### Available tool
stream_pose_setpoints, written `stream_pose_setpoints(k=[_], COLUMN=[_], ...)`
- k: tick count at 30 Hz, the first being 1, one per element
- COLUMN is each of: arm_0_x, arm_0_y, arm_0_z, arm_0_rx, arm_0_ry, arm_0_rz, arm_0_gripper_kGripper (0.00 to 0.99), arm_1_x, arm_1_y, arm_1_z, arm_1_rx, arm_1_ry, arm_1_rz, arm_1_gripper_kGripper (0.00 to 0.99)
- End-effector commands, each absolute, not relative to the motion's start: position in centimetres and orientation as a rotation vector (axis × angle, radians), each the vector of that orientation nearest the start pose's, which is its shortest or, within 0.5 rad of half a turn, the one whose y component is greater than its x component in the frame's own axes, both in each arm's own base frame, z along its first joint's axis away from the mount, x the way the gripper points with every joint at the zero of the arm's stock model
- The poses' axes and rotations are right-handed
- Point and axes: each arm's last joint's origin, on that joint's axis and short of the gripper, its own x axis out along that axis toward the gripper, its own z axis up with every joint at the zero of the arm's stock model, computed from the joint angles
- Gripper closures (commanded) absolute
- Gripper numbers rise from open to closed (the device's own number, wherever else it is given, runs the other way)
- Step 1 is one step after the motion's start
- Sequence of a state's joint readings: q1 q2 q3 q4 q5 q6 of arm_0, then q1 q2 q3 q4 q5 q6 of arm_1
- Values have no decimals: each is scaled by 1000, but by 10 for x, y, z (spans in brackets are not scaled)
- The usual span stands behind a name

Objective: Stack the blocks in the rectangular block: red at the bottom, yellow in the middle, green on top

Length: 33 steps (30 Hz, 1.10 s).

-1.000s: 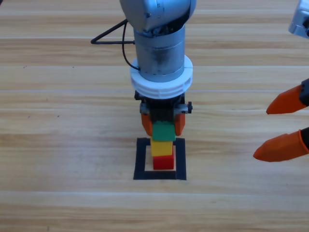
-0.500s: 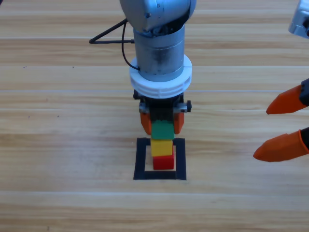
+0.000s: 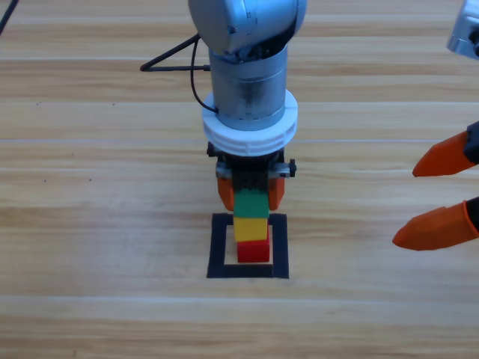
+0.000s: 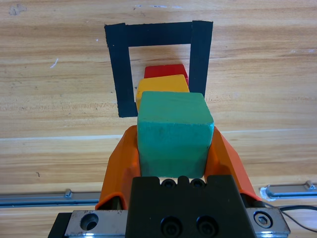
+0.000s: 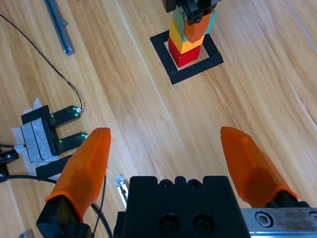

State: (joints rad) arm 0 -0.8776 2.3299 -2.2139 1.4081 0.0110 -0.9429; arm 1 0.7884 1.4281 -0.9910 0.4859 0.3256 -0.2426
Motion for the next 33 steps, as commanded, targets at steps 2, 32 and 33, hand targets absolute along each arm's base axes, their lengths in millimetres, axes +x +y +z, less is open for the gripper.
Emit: stream_pose_setpoints(k=[2,32,33], arm_0_x=[301,137,136], arm_0_y=[-361,-242,-242], arm_0_z=[248,337,330], arm_0_rx=[-32,124,133], arm_0_ry=[1570,978,982], arm_0_rz=[81,-616,-621], arm_0_gripper_kGripper=[349,0,0], arm_1_x=[172,171,172], arm_1_y=[186,187,187], arm_1_z=[302,302,302], arm_1_rx=[-428,-434,-434], arm_1_ry=[886,886,888], arm_1_rz=[1135,1139,1139], arm_1_gripper_kGripper=[11,13,13])
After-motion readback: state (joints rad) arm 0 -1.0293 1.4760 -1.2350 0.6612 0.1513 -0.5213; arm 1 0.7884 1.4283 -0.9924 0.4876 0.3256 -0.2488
